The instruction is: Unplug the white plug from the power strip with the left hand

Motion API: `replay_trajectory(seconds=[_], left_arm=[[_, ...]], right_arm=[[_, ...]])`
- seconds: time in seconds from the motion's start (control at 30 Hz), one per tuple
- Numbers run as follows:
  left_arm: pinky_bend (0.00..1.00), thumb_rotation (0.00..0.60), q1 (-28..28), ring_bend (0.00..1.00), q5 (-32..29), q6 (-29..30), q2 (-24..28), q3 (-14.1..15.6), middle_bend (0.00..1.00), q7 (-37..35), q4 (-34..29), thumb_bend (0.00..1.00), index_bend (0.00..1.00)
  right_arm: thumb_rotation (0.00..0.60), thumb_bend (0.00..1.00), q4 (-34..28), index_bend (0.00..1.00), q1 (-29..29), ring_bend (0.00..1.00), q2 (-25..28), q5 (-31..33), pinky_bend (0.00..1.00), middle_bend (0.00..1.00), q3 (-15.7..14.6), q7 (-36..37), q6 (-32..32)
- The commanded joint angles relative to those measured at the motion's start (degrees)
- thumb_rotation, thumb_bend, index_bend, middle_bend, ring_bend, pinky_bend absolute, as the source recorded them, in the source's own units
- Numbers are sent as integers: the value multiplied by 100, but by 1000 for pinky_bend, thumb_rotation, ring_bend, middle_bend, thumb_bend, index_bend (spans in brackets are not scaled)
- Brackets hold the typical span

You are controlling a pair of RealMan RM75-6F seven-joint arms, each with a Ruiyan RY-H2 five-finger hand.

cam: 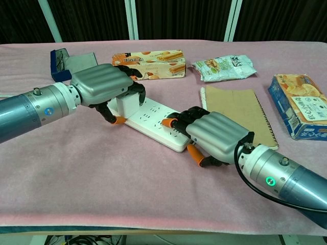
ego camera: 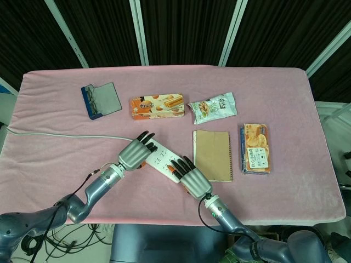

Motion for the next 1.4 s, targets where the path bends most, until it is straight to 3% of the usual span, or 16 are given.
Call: replay_trajectory(seconds=[0.03,0.8,1.17,1.4], left_arm=[[127,600,-1,77,-6,-3,3,-5,396,2,-3,307,371],[128,600,29,87,-35,-23,92,10,425,52,-154,312,395],[131,600,24,156,-67,-164,129,53,553,-87,-194,559,515],[141,600,0,198,-287,-421,264,-32,602,-157,-489,629,571]], right_arm=[[600,677,-2,65,1,89,3,0,47,93,0,-2,-4],[600,677,-34,65,-7,89,6,13,47,93,-1,-39,-14],[600,677,-37,65,-8,89,14,9,47,93,-8,-61,-18],[600,673,-57,66,-16,89,35,1,47,93,-21,-89,-15]])
